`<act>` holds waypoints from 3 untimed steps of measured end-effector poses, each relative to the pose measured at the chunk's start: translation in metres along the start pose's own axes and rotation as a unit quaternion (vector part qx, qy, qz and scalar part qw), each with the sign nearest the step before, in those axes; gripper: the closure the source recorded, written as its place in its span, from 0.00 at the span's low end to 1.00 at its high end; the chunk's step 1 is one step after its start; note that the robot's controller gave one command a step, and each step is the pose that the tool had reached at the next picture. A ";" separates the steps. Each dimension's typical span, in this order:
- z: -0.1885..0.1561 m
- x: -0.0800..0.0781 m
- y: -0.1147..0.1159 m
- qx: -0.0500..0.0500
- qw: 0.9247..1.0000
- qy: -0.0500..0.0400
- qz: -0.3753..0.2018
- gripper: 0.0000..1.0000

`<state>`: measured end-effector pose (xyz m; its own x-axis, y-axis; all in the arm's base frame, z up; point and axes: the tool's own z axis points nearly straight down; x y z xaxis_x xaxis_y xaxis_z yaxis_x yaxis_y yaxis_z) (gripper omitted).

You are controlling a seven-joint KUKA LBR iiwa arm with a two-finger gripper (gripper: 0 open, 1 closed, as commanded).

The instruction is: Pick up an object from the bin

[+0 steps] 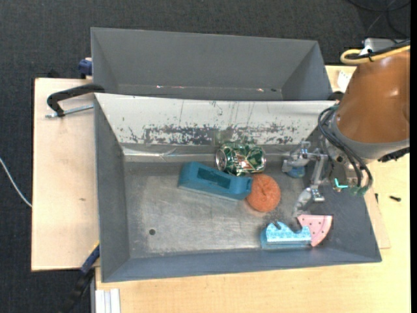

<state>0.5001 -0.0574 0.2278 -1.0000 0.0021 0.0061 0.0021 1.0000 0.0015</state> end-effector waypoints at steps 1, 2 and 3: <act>-0.004 -0.002 0.000 0.001 1.000 -0.004 -0.001 0.00; 0.038 -0.025 0.011 0.001 1.000 -0.008 0.009 0.00; 0.108 -0.019 0.017 0.000 1.000 -0.006 -0.010 0.00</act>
Offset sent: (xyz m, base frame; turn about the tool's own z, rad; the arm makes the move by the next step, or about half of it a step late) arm 0.0742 0.0404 -0.1578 0.0615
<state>0.5183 -0.0399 0.1194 -0.9998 -0.0170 -0.0050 -0.0170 0.9999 0.0006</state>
